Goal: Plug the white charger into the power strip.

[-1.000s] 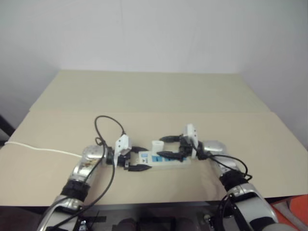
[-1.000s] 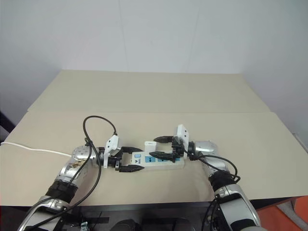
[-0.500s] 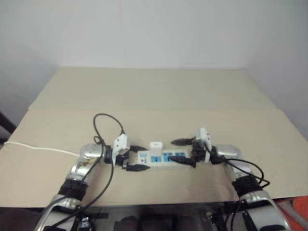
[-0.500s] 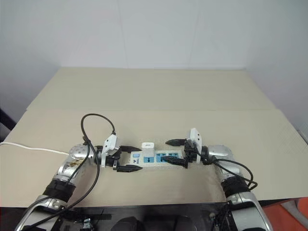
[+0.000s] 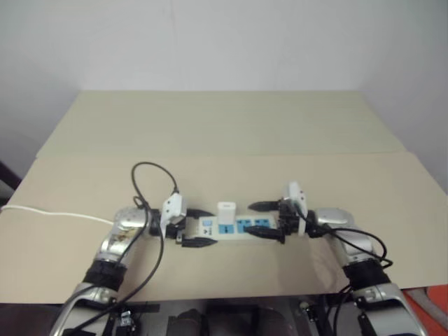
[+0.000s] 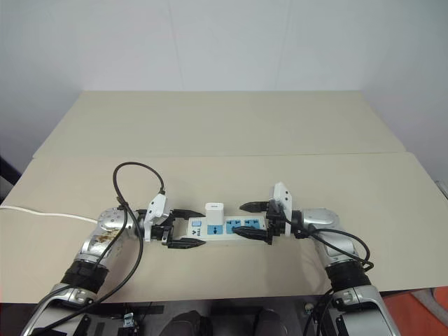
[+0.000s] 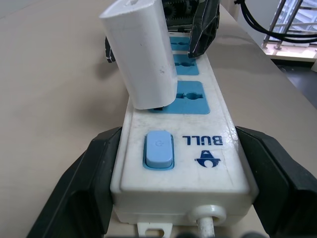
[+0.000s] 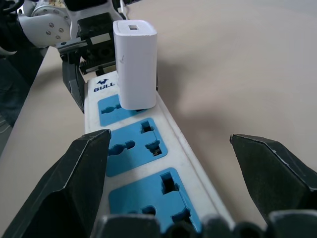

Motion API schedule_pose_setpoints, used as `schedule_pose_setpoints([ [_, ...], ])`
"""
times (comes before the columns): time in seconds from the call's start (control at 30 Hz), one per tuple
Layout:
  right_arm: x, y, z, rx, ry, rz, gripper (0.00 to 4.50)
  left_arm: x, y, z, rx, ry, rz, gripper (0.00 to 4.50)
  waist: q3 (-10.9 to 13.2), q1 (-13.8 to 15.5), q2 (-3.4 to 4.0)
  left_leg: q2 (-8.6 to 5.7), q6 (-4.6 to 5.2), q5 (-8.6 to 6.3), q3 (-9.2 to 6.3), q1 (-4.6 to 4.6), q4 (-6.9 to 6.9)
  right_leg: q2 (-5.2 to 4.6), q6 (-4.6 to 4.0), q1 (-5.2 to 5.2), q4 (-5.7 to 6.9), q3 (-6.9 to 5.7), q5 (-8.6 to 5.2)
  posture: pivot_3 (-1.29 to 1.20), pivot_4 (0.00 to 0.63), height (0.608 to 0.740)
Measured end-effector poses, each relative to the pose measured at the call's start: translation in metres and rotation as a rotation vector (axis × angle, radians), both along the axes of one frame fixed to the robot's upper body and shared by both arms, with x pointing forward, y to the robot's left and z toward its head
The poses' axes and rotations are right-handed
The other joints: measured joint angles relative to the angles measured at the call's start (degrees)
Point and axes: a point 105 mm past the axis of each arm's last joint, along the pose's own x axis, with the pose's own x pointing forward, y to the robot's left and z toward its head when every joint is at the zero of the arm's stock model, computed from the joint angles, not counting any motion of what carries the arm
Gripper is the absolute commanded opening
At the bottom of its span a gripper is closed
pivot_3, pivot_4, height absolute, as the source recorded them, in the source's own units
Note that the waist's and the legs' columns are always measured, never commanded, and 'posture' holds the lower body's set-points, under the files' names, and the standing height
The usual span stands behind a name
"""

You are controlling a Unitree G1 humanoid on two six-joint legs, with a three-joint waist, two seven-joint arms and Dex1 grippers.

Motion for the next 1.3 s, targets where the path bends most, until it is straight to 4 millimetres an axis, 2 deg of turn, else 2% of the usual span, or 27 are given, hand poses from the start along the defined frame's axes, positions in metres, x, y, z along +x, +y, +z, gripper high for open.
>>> schedule_pose_setpoints([
  [0.07, -0.002, 0.004, 0.011, 0.018, -0.037, 0.011, 4.48, 0.001, 0.001, 0.001, -0.004, -0.003, 0.012, 3.27, 0.08, 0.0, 0.06, 0.01, 0.01, 0.0, 0.0, -0.01, 0.01, 0.07, 0.02, 0.04, 0.01, -0.01, 0.01, 0.0, 0.15, 0.74],
  [0.13, -0.005, 0.016, 0.023, 0.062, -0.07, 0.042, 4.48, 0.002, -0.002, 0.001, -0.012, -0.002, 0.017, 3.27, 0.09, -0.01, 0.07, 0.05, 0.01, 0.01, 0.0, -0.01, 0.01, 0.13, 0.02, 0.06, 0.02, -0.03, 0.01, 0.0, 0.15, 0.74],
  [0.3, -0.003, 0.025, 0.035, 0.074, -0.1, 0.05, 4.48, 0.002, -0.005, 0.001, -0.01, -0.007, 0.008, 3.27, 0.13, 0.28, 0.08, 0.01, 0.03, 0.01, 0.0, -0.04, 0.04, 0.13, 0.07, 0.1, 0.04, -0.06, 0.03, 0.0, 0.15, 0.74],
  [0.83, -0.001, 0.036, 0.037, 0.038, -0.079, 0.093, 4.48, 0.002, -0.006, 0.001, -0.007, -0.015, 0.014, 3.27, 0.14, 0.3, 0.08, 0.0, 0.03, 0.03, 0.01, -0.02, 0.12, 0.15, 0.07, 0.12, 0.11, -0.06, 0.02, 0.0, 0.15, 0.74],
  [0.93, 0.001, 0.037, 0.036, 0.036, -0.066, 0.098, 3.92, 0.002, -0.006, 0.001, -0.007, -0.015, 0.014, 3.27, 0.13, 0.29, 0.08, -0.01, 0.03, 0.03, 0.01, -0.02, 0.14, 0.16, 0.07, 0.13, 0.12, -0.06, 0.02, 0.0, 0.15, 0.74],
  [1.07, 0.0, 0.043, 0.029, 0.031, -0.026, 0.121, 2.58, 0.002, -0.006, 0.001, -0.007, -0.016, 0.015, 3.27, 0.13, 0.27, 0.08, -0.02, 0.02, 0.04, 0.01, -0.02, 0.15, 0.16, 0.07, 0.13, 0.15, -0.06, 0.02, 0.0, 0.15, 0.74],
  [1.2, 0.001, 0.044, 0.03, 0.03, -0.024, 0.129, 1.2, 0.002, -0.006, 0.001, -0.007, -0.017, 0.015, 3.27, 0.13, 0.29, 0.08, -0.02, 0.01, 0.04, 0.01, -0.02, 0.18, 0.16, 0.08, 0.13, 0.17, -0.06, 0.02, 0.0, 0.15, 0.74],
  [1.3, 0.001, 0.044, 0.029, 0.03, -0.021, 0.128, 1.12, 0.002, -0.006, 0.001, -0.007, -0.018, 0.015, 3.27, 0.13, 0.28, 0.08, -0.03, 0.01, 0.05, 0.01, -0.02, 0.19, 0.16, 0.08, 0.13, 0.19, -0.06, 0.02, 0.0, 0.15, 0.74],
])
